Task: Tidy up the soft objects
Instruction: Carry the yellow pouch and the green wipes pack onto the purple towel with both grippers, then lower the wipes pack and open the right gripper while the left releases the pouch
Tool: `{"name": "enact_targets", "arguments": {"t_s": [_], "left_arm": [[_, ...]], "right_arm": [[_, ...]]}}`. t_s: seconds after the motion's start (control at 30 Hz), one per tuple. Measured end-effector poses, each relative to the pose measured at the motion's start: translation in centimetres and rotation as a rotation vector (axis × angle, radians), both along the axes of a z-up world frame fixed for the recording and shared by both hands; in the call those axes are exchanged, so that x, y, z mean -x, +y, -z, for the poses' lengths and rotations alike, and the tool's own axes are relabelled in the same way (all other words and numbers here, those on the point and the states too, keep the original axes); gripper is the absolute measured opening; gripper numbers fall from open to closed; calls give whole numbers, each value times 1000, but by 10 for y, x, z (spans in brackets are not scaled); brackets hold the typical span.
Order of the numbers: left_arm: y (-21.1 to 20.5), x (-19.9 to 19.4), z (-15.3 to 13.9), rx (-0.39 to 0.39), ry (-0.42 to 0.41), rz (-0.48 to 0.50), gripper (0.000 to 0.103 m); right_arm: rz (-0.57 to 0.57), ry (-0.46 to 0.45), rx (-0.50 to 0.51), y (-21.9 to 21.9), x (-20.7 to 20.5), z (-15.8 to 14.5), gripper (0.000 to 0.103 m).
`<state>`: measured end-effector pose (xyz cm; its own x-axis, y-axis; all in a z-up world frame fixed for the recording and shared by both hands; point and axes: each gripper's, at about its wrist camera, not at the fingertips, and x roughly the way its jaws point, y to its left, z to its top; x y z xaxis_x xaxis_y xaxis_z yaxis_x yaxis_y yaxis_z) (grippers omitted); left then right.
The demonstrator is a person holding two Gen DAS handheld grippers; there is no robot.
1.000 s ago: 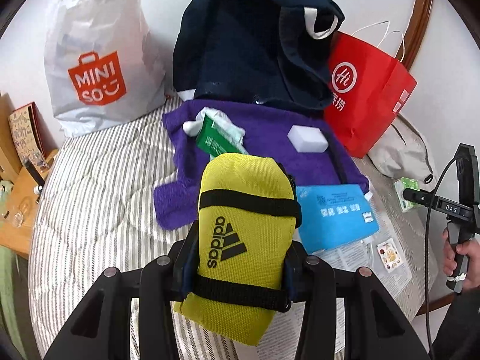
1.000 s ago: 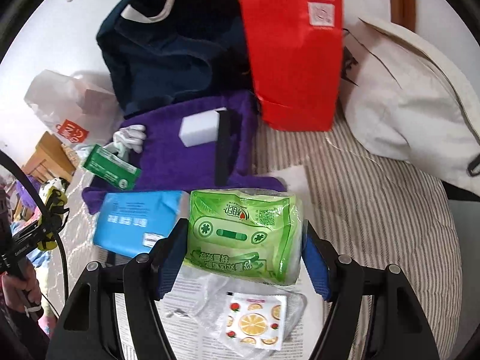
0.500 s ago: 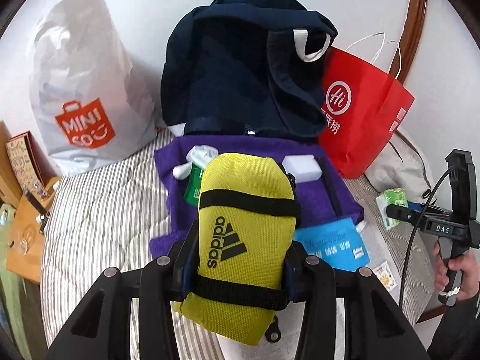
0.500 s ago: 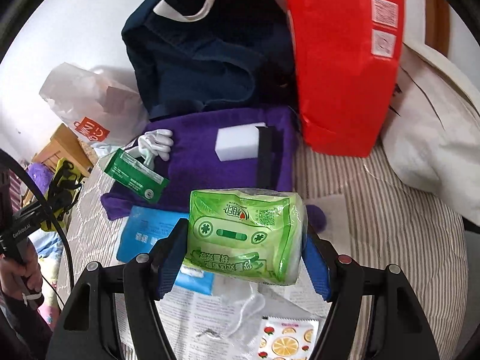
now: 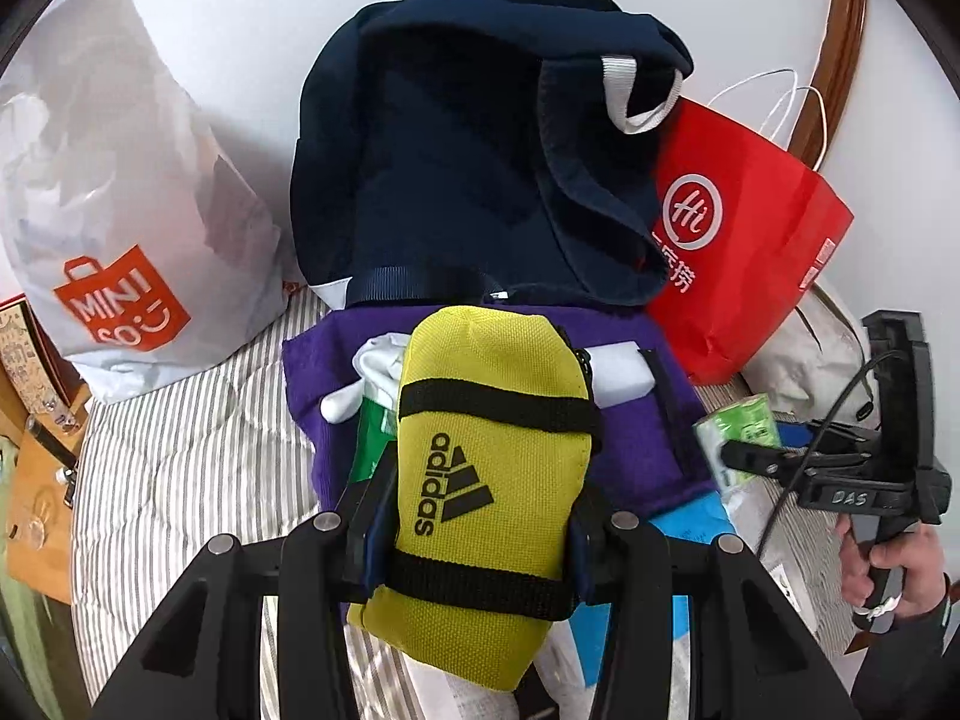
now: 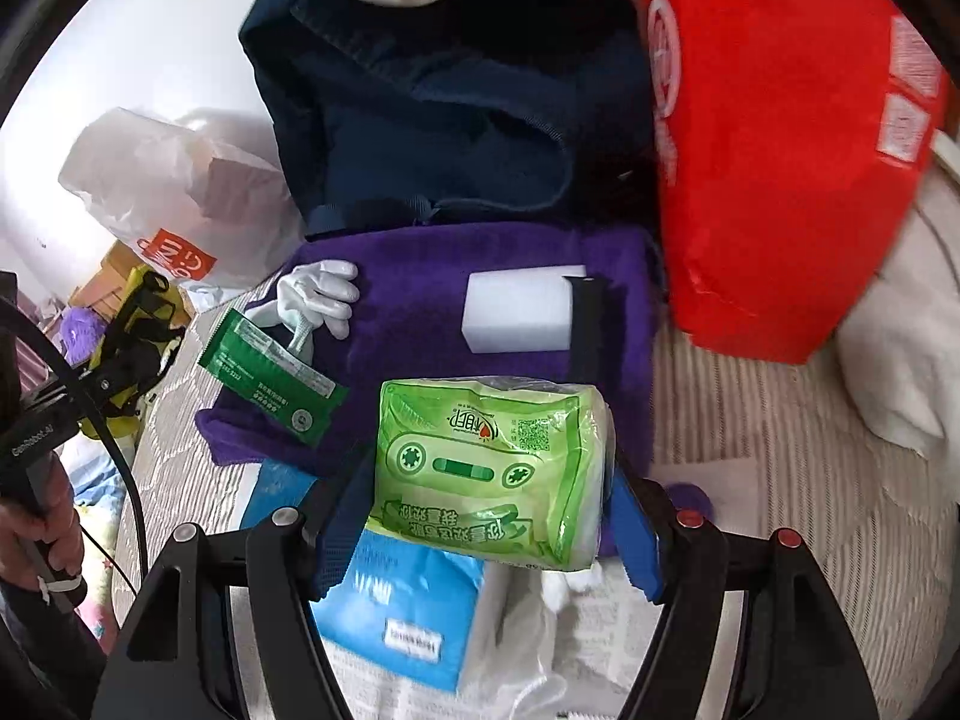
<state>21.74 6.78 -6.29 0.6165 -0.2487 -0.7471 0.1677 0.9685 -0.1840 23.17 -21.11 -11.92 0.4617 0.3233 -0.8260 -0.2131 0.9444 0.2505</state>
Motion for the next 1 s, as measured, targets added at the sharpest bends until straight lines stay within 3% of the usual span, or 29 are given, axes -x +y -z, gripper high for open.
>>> {"name": "enact_targets", "arguments": {"t_s": [0.47, 0.77, 1.0], "left_arm": [[8, -33, 18, 13, 25, -4, 43], [16, -36, 23, 17, 35, -8, 43], [19, -36, 26, 18, 47, -4, 43]], "right_arm": [[-63, 106, 62, 41, -61, 56, 71], [-77, 140, 86, 49, -74, 77, 73], [-104, 158, 72, 50, -70, 72, 89]]}}
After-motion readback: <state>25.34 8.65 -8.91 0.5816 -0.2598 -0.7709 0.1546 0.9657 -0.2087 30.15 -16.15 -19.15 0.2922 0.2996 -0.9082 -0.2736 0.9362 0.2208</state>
